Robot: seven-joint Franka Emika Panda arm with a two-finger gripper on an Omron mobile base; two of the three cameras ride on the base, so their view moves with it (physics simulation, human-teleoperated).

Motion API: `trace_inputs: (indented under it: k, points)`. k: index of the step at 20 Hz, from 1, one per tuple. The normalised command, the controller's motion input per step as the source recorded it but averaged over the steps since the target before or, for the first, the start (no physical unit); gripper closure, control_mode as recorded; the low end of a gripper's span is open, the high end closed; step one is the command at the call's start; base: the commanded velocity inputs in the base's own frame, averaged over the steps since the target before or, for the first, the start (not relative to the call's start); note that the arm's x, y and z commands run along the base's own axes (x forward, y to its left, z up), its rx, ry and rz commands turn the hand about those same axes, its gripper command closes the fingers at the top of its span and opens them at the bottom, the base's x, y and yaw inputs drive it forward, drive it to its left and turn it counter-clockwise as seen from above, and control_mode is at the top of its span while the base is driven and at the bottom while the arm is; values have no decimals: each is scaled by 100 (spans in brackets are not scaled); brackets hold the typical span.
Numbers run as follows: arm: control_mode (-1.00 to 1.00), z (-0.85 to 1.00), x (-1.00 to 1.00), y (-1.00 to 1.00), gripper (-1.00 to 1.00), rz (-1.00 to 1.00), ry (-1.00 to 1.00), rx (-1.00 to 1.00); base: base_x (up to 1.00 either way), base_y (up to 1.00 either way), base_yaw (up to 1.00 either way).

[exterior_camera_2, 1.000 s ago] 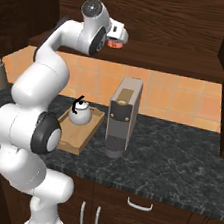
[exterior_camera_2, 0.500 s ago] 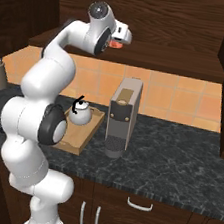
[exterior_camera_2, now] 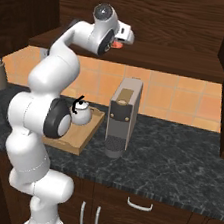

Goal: Pick the kettle from the counter and place it on the tray. Then pick the mug from the cabinet and place it on the tray. Then close the cabinet doors.

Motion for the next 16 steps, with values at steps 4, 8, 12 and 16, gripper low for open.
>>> trace_inputs:
  k: [4, 8, 12, 16]
  points:
    - [-100, 0, 9, -1, -100, 2, 0, 0, 0, 0, 0]
    - [-100, -1, 16, 0, -100, 2, 0, 0, 0, 0, 0]
    - [-100, -3, 16, 0, -100, 1, 0, 0, 0, 0, 0]
    - [-100, -1, 2, 0, 100, 2, 0, 0, 0, 0, 0]
